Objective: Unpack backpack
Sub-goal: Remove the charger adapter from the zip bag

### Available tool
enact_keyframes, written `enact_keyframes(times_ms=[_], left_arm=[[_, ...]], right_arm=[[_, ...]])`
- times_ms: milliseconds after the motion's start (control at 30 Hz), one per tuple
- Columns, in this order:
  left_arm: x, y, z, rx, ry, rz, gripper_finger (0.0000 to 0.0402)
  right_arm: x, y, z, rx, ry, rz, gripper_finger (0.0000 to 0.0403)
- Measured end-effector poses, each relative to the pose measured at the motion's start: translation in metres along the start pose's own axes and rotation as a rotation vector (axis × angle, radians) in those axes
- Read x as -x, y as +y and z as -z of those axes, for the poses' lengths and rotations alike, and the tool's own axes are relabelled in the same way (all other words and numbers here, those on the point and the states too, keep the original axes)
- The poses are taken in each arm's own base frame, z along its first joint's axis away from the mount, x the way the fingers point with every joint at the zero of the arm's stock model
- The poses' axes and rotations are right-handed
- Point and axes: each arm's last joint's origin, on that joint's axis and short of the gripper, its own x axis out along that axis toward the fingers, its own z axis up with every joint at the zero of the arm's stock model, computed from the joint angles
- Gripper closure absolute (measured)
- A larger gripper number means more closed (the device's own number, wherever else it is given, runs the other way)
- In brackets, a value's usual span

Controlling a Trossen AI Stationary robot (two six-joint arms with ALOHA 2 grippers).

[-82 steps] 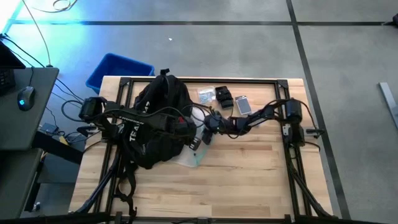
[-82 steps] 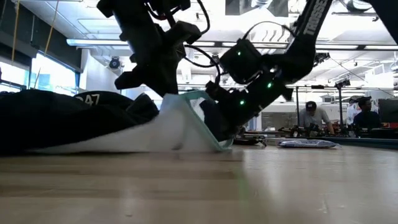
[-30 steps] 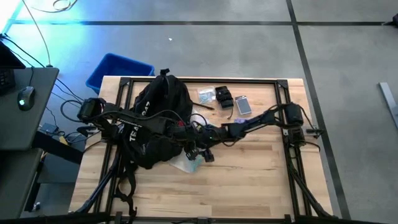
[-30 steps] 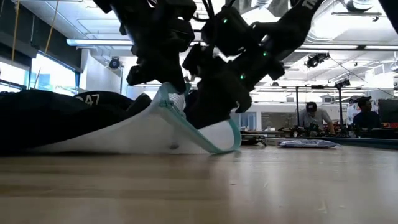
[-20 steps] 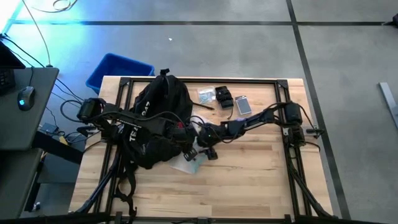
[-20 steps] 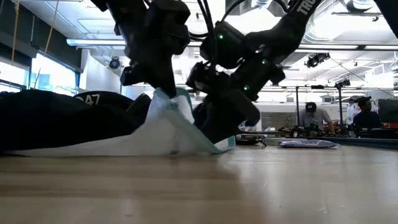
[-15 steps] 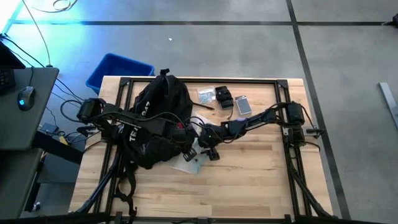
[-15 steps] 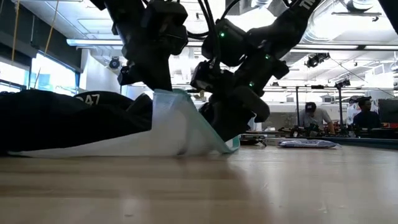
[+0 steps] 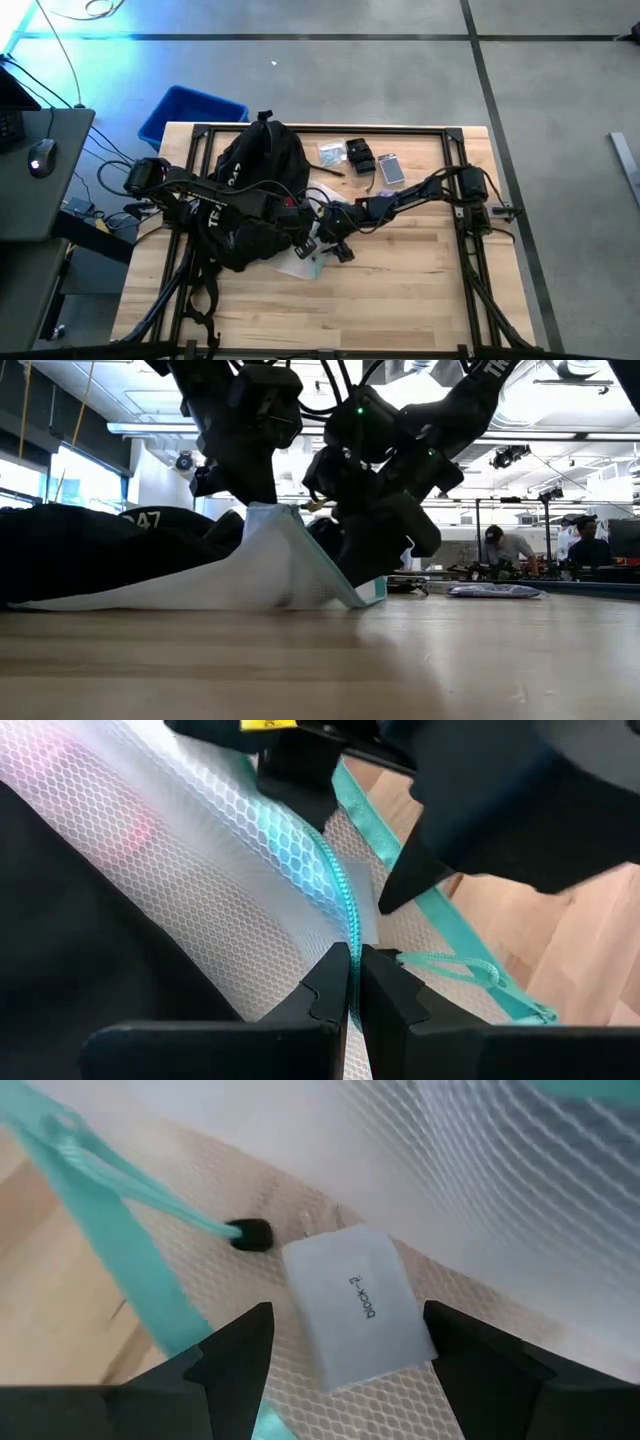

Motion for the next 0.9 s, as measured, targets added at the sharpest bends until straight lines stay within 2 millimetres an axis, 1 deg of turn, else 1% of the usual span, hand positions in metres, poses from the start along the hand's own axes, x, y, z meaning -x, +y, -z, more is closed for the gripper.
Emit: enact_keyframes(times_ms=[167,233,333,467,567,667,733,800,900], left_arm=[[0.0,0.0,0.0,0.009,-0.001,0.001,0.0402],[0.0,0.0,0.0,0.009,-0.001,0.001,0.0402],[0.0,0.0,0.0,0.017,-0.005,-0.001,0.0402],[0.0,0.0,-0.001,0.028,-0.011,-0.004,0.0402],[0.0,0.0,-0.001,0.045,-0.02,-0.016,0.0402],[0.0,0.001,-0.001,0.052,-0.026,-0.028,0.0402],[0.0,0.001,-0.001,0.053,-0.034,-0.036,0.0402],[0.0,0.001,-0.001,0.054,-0.043,-0.046,0.0402],[0.0,0.002,-0.002,0.063,-0.069,-0.069,0.0402]], right_arm=[[-0.002,0.0,0.0,0.01,-0.02,-0.023,0.0161],[-0.005,0.002,0.002,0.007,-0.011,-0.03,0.0168],[-0.012,0.005,0.006,-0.017,0.006,-0.025,0.0198],[-0.011,0.007,0.004,-0.139,0.022,-0.006,0.0263],[-0.007,0.008,0.003,-0.225,0.033,-0.006,0.0264],[0.004,0.011,0.0,-0.279,0.074,-0.02,0.0264],[0.015,0.013,-0.001,-0.292,0.123,-0.032,0.0264],[0.03,0.015,-0.003,-0.3,0.138,-0.033,0.0264],[0.056,0.017,-0.003,-0.339,0.098,-0.018,0.0264]])
